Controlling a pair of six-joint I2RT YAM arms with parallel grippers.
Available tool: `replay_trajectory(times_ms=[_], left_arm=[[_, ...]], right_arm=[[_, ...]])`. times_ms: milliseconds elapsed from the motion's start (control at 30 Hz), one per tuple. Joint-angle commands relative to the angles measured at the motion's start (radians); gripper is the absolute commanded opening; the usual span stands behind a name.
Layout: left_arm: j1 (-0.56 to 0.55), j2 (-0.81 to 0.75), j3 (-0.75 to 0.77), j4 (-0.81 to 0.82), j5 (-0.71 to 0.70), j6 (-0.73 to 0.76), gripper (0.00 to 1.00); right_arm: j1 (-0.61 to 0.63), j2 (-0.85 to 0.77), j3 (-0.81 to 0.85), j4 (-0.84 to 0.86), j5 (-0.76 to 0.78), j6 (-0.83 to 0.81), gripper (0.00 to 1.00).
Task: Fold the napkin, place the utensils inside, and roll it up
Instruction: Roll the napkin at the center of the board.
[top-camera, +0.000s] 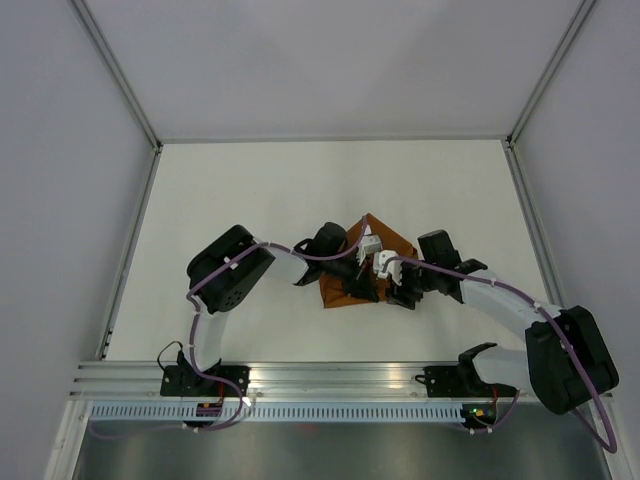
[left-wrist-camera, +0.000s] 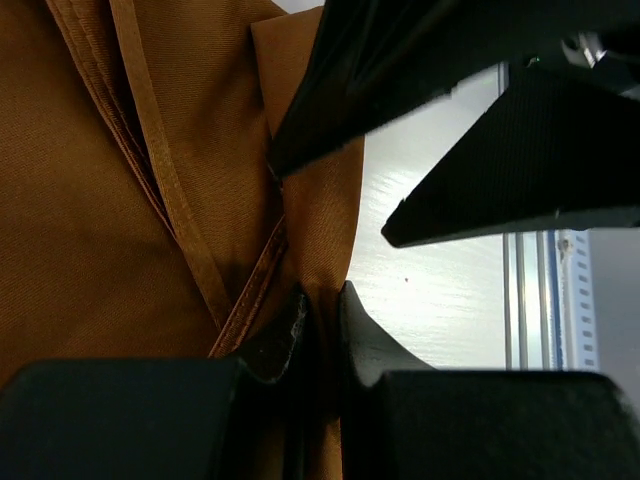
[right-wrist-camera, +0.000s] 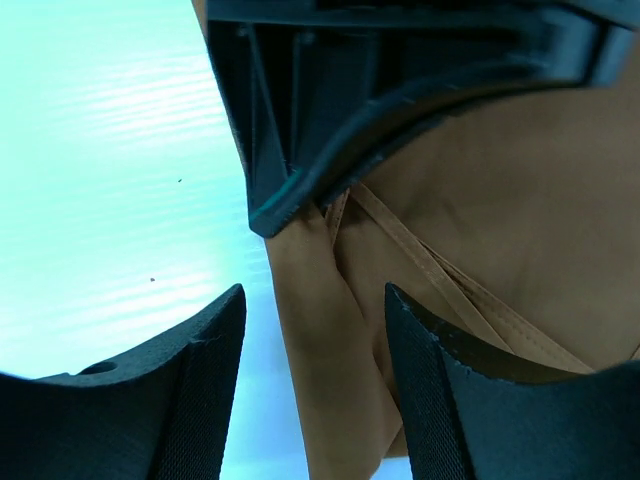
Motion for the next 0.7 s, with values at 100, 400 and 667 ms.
replay_trajectory(times_ms=[100,400,667], left_arm=[[0.011,0.098,0.031,-0.252,0.025,-0.016,0.02],[0.012,0.102,0.061,-0.289,0.033,-0.016,0.02],[0.017,0.102,0.078,-0.292,0.035,-0.020,0.02]], right_arm=[[0.073,-0.013,-0.039,0.165,0.084,0.012,0.64],[0.118,0.027,-0.061,0.186,0.110,0.017,0.62],[0.147,0.038,-0.076,0.188,0.128,0.015,0.57]])
